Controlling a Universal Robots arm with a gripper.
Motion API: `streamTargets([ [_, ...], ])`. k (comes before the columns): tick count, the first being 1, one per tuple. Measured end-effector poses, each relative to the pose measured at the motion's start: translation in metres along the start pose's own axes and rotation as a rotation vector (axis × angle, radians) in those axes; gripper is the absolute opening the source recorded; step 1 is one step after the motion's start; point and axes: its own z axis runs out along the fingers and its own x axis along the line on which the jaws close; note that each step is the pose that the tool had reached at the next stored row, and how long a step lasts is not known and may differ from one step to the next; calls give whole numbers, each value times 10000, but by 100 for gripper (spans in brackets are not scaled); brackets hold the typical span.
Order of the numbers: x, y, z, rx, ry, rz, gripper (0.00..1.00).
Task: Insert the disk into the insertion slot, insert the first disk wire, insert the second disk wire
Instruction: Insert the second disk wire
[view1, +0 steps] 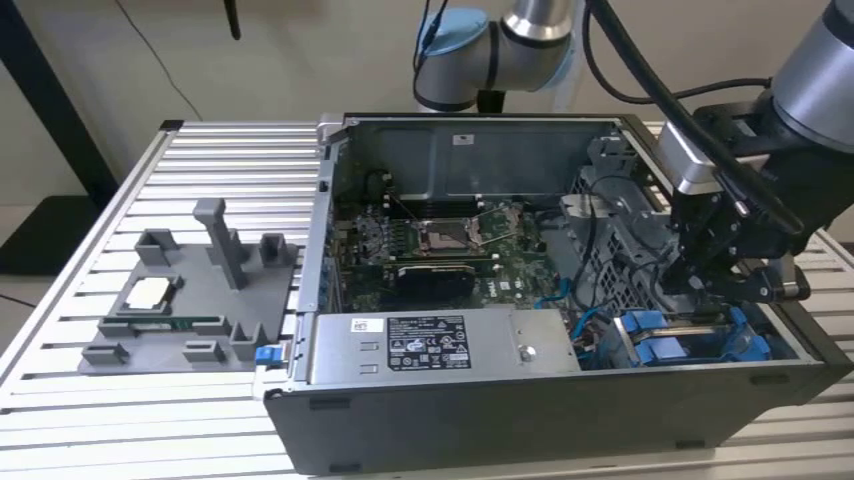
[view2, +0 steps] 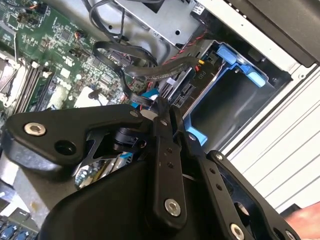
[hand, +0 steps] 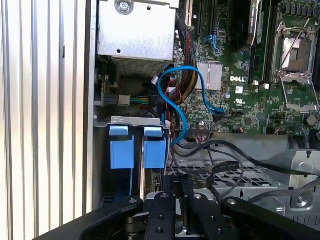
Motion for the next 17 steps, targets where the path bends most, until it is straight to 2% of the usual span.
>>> streamTargets([
  [11,11,-25,32,3,4,19,16],
  [17,41,-60,56,4,70,16,16],
])
